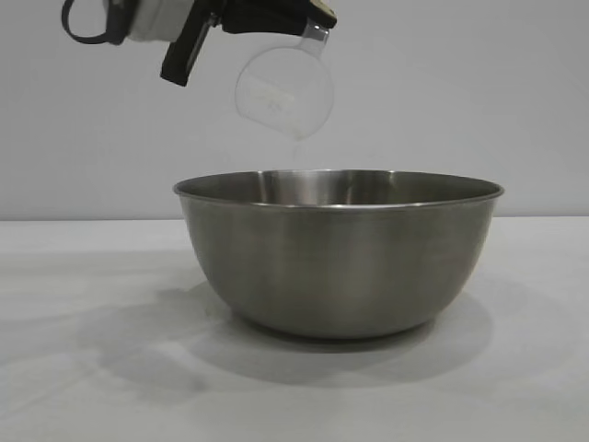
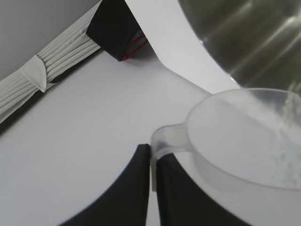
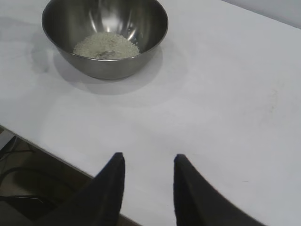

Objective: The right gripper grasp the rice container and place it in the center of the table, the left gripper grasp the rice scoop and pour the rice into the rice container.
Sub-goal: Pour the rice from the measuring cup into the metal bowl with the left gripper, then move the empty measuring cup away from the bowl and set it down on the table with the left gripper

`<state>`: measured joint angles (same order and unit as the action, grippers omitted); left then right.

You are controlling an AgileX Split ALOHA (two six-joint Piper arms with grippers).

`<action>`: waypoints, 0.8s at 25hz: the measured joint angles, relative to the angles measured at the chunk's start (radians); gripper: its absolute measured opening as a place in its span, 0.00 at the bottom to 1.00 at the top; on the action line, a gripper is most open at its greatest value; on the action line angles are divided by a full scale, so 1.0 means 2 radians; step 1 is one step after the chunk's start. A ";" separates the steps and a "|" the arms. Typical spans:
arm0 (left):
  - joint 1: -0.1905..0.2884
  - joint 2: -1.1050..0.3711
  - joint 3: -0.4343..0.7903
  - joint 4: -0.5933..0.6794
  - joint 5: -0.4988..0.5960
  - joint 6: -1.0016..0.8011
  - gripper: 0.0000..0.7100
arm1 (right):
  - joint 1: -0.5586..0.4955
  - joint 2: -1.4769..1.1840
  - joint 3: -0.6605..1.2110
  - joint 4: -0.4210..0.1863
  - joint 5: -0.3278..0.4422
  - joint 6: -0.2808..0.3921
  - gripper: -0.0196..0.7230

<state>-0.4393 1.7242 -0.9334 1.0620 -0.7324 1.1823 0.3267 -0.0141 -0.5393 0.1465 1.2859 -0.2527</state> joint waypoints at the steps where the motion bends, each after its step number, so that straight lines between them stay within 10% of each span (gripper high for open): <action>1: 0.000 0.001 0.000 -0.029 0.001 -0.033 0.00 | 0.000 0.000 0.000 0.000 0.000 0.000 0.32; 11: 0.000 0.011 0.000 -0.572 0.041 -0.350 0.00 | 0.000 0.000 0.000 0.000 0.000 0.000 0.32; 20: 0.045 0.017 0.046 -0.777 0.031 -0.407 0.00 | 0.000 0.000 0.000 -0.001 0.000 0.000 0.32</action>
<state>-0.3485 1.7591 -0.8417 -0.4928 -0.6707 0.3687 0.3267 -0.0141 -0.5393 0.1444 1.2859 -0.2527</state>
